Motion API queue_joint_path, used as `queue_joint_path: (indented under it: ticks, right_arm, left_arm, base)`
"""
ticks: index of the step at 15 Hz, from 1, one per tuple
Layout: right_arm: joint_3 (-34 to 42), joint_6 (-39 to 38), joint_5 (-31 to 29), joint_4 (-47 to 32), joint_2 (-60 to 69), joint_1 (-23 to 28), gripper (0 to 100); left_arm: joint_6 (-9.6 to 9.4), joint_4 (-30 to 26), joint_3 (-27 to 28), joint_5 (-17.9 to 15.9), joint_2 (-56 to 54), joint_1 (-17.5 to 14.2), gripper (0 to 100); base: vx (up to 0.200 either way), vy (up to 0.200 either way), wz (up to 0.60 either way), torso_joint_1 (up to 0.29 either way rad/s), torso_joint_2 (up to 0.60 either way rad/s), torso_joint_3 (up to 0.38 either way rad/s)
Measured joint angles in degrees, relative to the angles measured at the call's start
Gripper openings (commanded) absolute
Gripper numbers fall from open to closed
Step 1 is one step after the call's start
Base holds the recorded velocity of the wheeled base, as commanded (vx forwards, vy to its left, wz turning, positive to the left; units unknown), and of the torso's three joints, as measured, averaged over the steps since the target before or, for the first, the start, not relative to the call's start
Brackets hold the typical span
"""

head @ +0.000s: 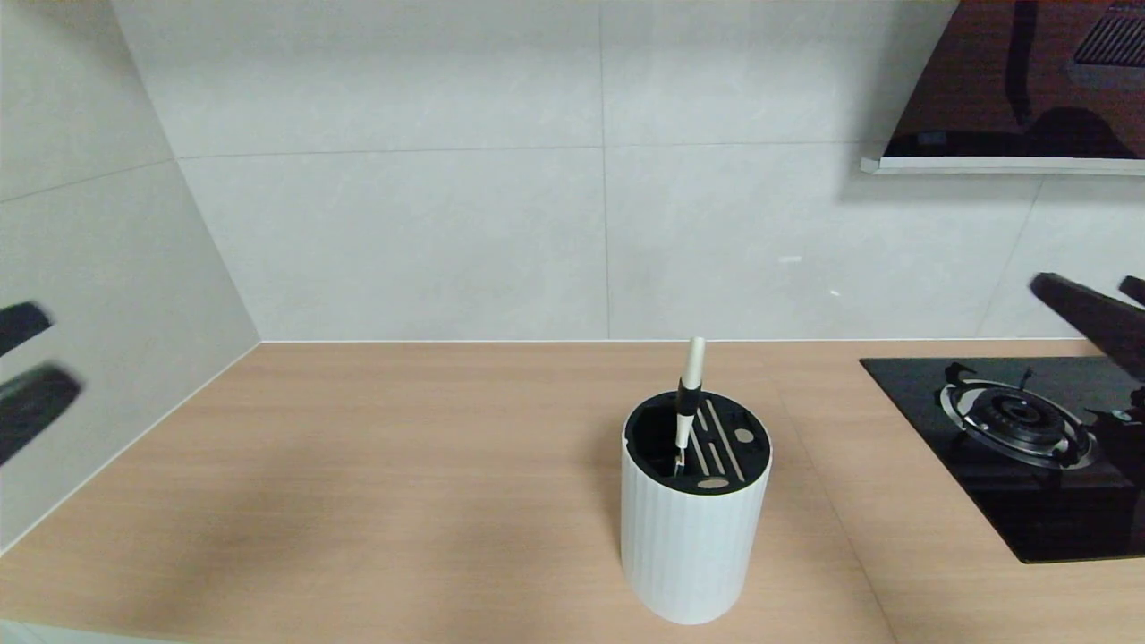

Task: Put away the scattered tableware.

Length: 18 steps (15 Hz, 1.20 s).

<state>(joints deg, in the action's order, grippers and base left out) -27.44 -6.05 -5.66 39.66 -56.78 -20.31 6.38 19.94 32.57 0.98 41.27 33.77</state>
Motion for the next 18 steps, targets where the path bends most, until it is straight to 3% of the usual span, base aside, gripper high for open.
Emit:
queue_joint_path:
  ticks: [2,3,6,8,10,13,15,18]
  right_arm:
    - [3.3,2.6,0.0,-5.7,12.3,1.8,100]
    - [4.3,3.4,-0.1,-10.0,18.1,3.2,100]
    - [5.6,5.5,0.2,-24.2,34.7,8.0,100]
    - [5.9,7.0,0.4,-30.8,43.8,12.3,100]
    - [7.1,7.8,3.0,-33.8,49.3,17.6,100]
    - [11.0,7.9,4.8,-34.5,53.8,20.7,100]
    - [16.1,7.9,4.7,-34.4,55.3,20.9,100]
    - [25.6,6.5,0.6,-36.3,56.3,20.8,100]
  left_arm:
    - [-0.15,-13.2,1.8,-2.1,-11.7,-7.6,100]
    - [-0.91,-16.9,2.6,-2.8,-16.4,-10.9,100]
    - [-7.03,-23.8,3.9,-3.6,-27.6,-19.0,100]
    - [-9.0,-24.6,3.5,-3.1,-32.3,-24.2,100]
    - [-9.02,-24.3,3.0,-1.3,-34.5,-27.2,100]
    - [-9.13,-24.6,0.0,-2.2,-38.7,-32.3,100]
    - [-9.06,-23.9,-5.9,-1.8,-40.4,-33.4,100]
    - [-9.19,-20.5,-18.9,-2.0,-41.2,-33.8,100]
  base:
    - [0.0,0.0,0.0,0.0,0.0,0.0]
    - [0.0,0.0,0.0,0.0,0.0,0.0]
    - [0.0,0.0,0.0,0.0,0.0,0.0]
    - [0.0,0.0,0.0,0.0,0.0,0.0]
    - [0.0,0.0,0.0,0.0,0.0,0.0]
    - [0.0,0.0,0.0,0.0,0.0,0.0]
    - [0.0,0.0,0.0,0.0,0.0,0.0]
    - [0.0,0.0,0.0,0.0,0.0,0.0]
